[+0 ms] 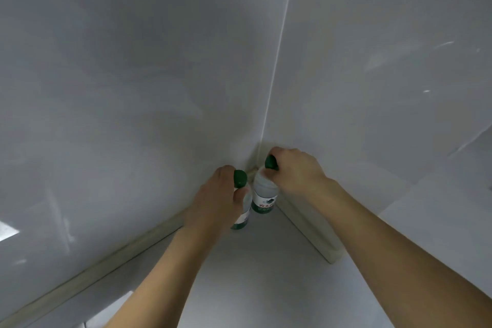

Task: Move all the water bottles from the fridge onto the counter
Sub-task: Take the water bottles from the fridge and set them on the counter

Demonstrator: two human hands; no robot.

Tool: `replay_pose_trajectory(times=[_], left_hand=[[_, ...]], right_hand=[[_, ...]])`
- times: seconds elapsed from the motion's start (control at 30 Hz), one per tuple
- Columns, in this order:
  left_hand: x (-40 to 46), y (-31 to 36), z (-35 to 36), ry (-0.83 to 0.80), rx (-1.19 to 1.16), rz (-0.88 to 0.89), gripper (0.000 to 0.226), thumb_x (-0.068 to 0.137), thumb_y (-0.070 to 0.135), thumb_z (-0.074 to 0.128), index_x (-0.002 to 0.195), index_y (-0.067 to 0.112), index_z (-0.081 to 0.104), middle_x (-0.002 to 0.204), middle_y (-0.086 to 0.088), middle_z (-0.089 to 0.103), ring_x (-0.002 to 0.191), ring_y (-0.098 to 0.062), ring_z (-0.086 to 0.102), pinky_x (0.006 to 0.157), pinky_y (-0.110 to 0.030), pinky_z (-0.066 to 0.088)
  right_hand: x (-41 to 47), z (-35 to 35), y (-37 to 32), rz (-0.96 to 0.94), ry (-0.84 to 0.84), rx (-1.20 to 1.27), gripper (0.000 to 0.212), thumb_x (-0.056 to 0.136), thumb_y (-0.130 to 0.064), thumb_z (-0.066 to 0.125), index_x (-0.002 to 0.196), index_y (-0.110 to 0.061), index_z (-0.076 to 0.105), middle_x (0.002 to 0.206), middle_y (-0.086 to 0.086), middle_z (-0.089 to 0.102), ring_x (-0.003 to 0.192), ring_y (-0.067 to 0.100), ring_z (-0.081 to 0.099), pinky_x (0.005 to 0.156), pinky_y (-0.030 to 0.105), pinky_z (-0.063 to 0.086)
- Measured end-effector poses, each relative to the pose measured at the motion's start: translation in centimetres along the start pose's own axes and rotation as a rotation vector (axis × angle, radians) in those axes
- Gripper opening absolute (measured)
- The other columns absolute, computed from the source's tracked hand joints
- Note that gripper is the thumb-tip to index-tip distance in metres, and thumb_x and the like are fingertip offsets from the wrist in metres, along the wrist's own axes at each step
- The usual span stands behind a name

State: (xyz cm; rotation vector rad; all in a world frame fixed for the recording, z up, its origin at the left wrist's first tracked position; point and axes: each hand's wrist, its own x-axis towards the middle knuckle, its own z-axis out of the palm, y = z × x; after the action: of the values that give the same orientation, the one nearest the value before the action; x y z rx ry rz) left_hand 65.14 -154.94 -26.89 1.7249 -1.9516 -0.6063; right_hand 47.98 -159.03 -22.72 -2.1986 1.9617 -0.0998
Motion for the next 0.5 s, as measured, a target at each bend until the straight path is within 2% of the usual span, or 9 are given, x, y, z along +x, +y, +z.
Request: replay_pose_trajectory(times=[0.27,0.43,0.5], left_hand=[[3.1,-0.5,0.2,0.070,-0.020,0.042,0.022,0.094,0.024,0.056,0.109,0.009,0.050,0.106,-0.005,0.056,0.090,-0.030,0.058,0.081,-0.042,0.048],[4.7,-0.9,1.0,0.106,0.036,0.061,0.026,0.096,0.027,0.051,0.114,0.009,0.048,0.111,-0.006,0.054,0.094,-0.027,0.056,0.072,-0.027,0.036],[5.0,-1.2,1.4,0.127,0.034,0.069,0.027,0.097,0.028,0.051,0.115,0.008,0.049,0.111,-0.006,0.055,0.092,-0.026,0.056,0.070,-0.025,0.034]], right_hand=[[3.9,0.2,-0.2,-0.038,0.032,-0.031,0.026,0.092,-0.037,0.056,0.104,-0.014,0.056,0.103,0.005,0.065,0.093,0.027,0.061,0.068,0.029,0.040],[5.3,0.0,-0.2,-0.044,-0.002,-0.032,0.021,0.091,-0.035,0.056,0.094,-0.015,0.052,0.103,0.006,0.064,0.093,0.027,0.060,0.068,0.028,0.038],[5.8,-0.1,-0.3,-0.026,-0.041,-0.021,0.023,0.092,-0.036,0.056,0.097,-0.014,0.054,0.105,0.007,0.062,0.094,0.027,0.059,0.070,0.028,0.038]])
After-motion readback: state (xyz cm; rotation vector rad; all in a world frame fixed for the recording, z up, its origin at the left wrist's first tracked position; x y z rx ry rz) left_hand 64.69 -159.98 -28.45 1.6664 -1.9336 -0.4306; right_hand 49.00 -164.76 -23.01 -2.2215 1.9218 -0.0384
